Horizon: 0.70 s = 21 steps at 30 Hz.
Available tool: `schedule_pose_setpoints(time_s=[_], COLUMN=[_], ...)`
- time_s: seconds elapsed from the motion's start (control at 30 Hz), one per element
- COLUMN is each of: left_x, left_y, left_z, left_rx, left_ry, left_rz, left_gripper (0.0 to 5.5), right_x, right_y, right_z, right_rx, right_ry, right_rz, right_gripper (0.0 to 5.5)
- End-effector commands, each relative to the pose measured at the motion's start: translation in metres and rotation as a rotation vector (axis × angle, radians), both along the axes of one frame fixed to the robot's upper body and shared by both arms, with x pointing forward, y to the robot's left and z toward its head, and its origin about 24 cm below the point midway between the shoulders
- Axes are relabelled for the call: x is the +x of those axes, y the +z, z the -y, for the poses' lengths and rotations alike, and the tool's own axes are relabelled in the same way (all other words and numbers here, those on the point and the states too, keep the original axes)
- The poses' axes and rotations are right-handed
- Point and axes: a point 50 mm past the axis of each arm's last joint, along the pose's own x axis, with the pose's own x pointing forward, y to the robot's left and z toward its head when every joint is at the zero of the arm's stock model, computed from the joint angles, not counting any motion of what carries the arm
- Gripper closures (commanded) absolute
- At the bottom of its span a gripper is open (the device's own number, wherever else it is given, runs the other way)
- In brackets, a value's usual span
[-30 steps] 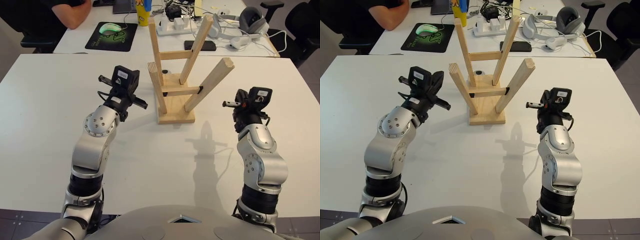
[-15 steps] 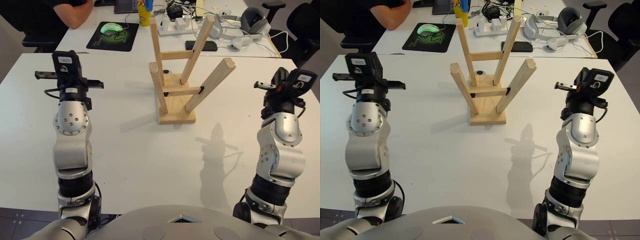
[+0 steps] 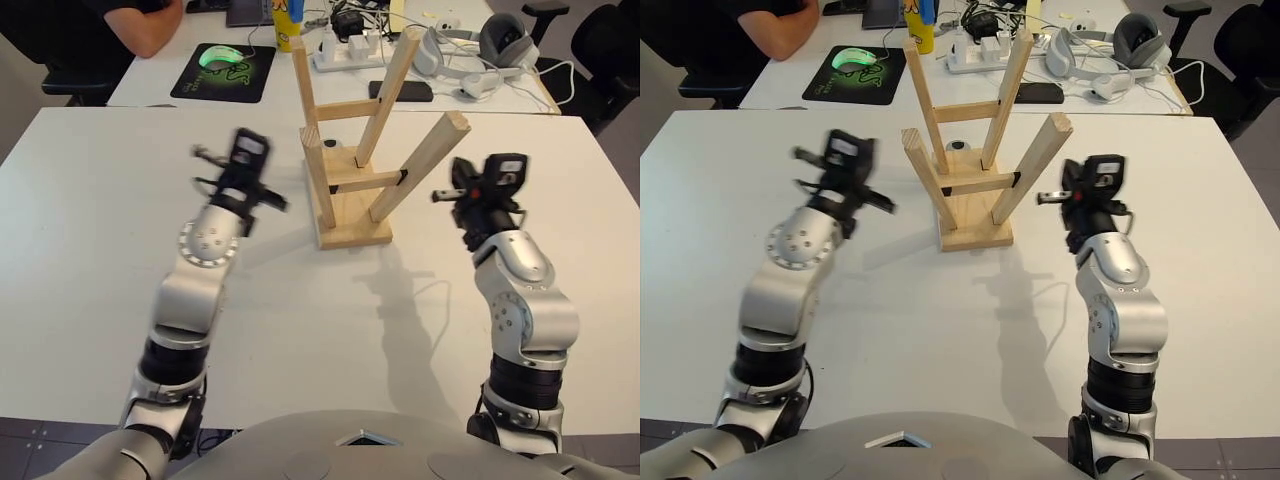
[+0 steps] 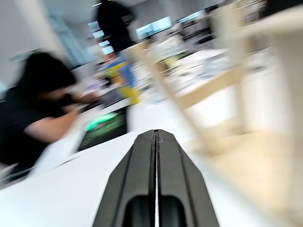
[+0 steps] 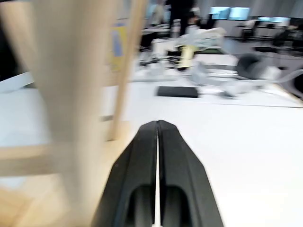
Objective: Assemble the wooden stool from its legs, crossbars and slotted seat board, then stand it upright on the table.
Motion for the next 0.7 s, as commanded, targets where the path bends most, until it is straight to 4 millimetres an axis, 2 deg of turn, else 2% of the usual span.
schedule_pose_setpoints(time_s=[0.03,0.1,0.13,0.2,0.23,0.27,0.3,0.33,0.37,0.43,0.57,0.7], left_x=[-0.005,-0.01,-0.011,-0.005,-0.002,-0.006,-0.017,-0.029,-0.035,-0.028,0.001,0.004], left_y=[0.007,0.019,0.023,0.022,0.018,0.019,0.015,0.016,0.017,0.014,-0.004,0.0], left_z=[-0.047,-0.054,-0.051,-0.023,0.02,0.059,0.095,0.12,0.132,0.124,0.055,-0.005], left_rx=[-0.011,-0.023,-0.04,-0.111,-0.179,-0.204,-0.183,-0.18,-0.19,-0.179,-0.019,0.043], left_ry=[0.259,0.324,0.32,0.156,-0.11,-0.351,-0.592,-0.739,-0.806,-0.725,-0.306,0.039], left_rz=[0.091,0.187,0.218,0.222,0.165,0.141,0.075,0.058,0.035,0.015,-0.022,0.034], left_gripper=[5.5,5.5,5.5,5.5,5.5,5.5,5.5,5.5,5.5,5.5,5.5,5.5], right_x=[-0.008,-0.008,-0.006,0.006,0.013,0.01,-0.003,-0.02,-0.028,-0.027,-0.002,0.005], right_y=[0.011,0.015,0.017,0.02,0.024,0.027,0.026,0.022,0.018,0.005,-0.02,-0.017], right_z=[0.024,0.037,0.037,0.019,-0.023,-0.063,-0.095,-0.117,-0.123,-0.113,-0.054,0.001], right_rx=[-0.061,-0.08,-0.081,-0.035,0.008,0.008,0.025,0.03,0.046,0.04,0.006,0.013], right_ry=[-0.168,-0.25,-0.249,-0.119,0.187,0.49,0.748,0.958,1.011,0.969,0.522,0.101], right_rz=[0.069,0.09,0.104,0.135,0.152,0.154,0.127,0.081,0.05,-0.027,-0.161,-0.11], right_gripper=[5.49,5.49,5.49,5.49,5.49,5.49,5.49,5.49,5.49,5.49,5.49,5.49])
